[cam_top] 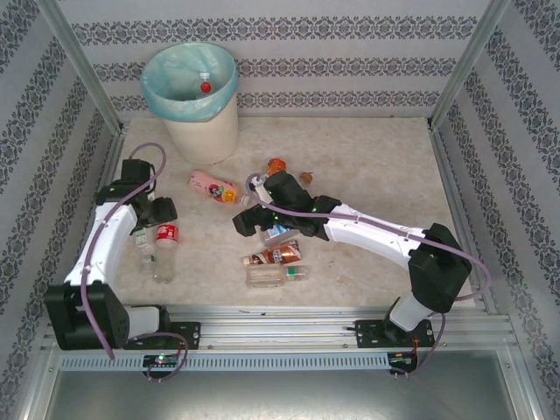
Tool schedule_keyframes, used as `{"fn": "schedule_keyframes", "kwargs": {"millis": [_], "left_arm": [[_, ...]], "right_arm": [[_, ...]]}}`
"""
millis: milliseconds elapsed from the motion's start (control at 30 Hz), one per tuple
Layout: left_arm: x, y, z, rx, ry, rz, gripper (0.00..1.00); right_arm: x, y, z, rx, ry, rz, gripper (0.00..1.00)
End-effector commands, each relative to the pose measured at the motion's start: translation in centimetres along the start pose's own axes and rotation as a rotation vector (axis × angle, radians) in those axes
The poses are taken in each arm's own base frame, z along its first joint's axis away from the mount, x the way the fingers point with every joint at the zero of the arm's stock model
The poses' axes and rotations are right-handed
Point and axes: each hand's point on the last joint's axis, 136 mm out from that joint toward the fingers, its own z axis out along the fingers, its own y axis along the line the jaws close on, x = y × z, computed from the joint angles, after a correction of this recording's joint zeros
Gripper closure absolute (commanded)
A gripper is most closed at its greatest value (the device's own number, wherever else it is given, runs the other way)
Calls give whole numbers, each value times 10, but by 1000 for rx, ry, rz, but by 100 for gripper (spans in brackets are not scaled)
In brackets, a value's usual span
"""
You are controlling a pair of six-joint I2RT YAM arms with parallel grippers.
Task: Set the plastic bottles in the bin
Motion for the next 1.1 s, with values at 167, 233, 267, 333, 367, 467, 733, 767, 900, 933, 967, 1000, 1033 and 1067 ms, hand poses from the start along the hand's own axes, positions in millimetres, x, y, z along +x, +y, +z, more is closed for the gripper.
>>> {"fn": "schedule_keyframes", "kwargs": {"millis": [167, 233, 267, 333, 367, 467, 733, 767, 900, 933, 967, 1000, 1033, 1067], "left_arm": [[12, -2, 24, 13, 63, -29, 36], [17, -1, 32, 4, 88, -16, 36], [20, -1, 36, -1, 103, -10, 35], [23, -3, 43, 2, 120, 9, 35], [24, -4, 45, -1, 128, 18, 35], [27, -5, 52, -6, 155, 39, 35], [44, -15, 73, 12, 222, 78, 35], [46, -17, 75, 16, 225, 83, 35], [52, -23, 80, 27, 237, 104, 35], [54, -25, 82, 31, 242, 111, 35], [56, -26, 84, 35, 246, 119, 35], [57, -27, 86, 35, 249, 123, 35], [58, -28, 88, 39, 255, 124, 35], [59, -30, 90, 42, 264, 128, 35]], "right_arm": [[8, -18, -6, -7, -9, 48, 2], [9, -23, -4, -9, -6, 71, 2], [10, -25, -3, -12, -2, 80, 2], [10, -26, -2, -20, 4, 89, 2], [10, -25, -1, -26, 8, 90, 2], [10, -26, 0, -29, 14, 87, 2], [12, -28, 2, -21, 19, 95, 2], [13, -28, 2, -21, 20, 95, 2], [12, -28, 4, -22, 24, 100, 2], [13, -28, 4, -22, 26, 102, 2], [12, -26, 4, -25, 26, 104, 2], [11, -26, 4, -27, 25, 104, 2], [11, -26, 4, -27, 25, 106, 2], [11, -26, 5, -27, 25, 108, 2]]}}
